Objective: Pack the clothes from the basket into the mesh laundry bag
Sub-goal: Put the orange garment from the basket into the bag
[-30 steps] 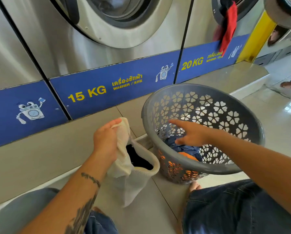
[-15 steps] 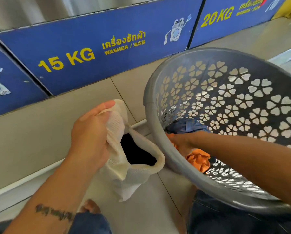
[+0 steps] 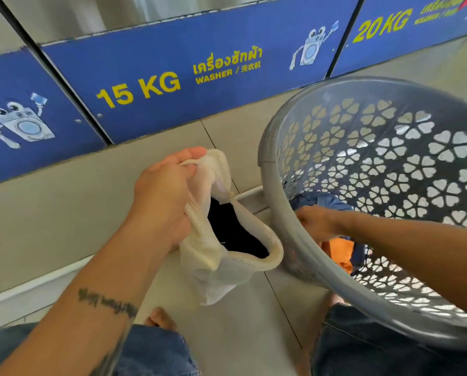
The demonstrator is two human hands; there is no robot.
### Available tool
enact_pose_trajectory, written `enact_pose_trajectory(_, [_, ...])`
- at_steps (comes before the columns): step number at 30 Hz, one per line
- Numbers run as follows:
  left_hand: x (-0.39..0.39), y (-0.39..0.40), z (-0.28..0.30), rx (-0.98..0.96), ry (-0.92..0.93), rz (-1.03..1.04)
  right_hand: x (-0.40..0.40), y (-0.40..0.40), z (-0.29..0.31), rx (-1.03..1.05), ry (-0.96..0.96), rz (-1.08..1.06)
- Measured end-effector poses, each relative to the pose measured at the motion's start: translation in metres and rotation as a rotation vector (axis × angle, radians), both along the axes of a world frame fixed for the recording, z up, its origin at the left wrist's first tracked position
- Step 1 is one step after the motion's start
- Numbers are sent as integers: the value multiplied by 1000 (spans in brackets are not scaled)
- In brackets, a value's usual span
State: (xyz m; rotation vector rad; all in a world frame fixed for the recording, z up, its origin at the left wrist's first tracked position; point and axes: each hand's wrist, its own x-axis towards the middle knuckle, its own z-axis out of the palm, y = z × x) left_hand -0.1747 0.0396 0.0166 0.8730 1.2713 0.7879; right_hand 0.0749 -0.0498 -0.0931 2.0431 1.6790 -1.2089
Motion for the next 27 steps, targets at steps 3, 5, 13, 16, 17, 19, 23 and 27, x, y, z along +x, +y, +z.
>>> enact_pose_trajectory(3, [-3, -8, 23, 81, 3, -20, 9, -5, 62, 124, 152, -221])
enact_pose_trajectory(5, [-6, -14, 41, 174, 16, -23, 14, -13, 112, 265, 276, -315])
enact_pose_trajectory(13, [-20, -39, 94, 401, -31, -31, -50, -62, 218, 852, 962, -576])
enact_pose_trajectory(16, [-21, -47, 105, 449, -58, -25, -103, -59, 195, 1054, 672, -523])
enact_pose_trajectory(17, [-21, -49, 107, 468, -54, -19, -119, -57, 184, 1114, 596, -500])
enact_pose_trajectory(19, [-21, -52, 109, 497, -30, -15, -140, -55, 164, 1227, 462, -397])
enact_pose_trajectory(23, [-19, -61, 105, 528, -32, -24, -146, -54, 130, 1229, 84, 67])
enact_pose_trajectory(27, [-18, -67, 95, 546, 23, -110, -159, -53, 115, 905, -147, 539])
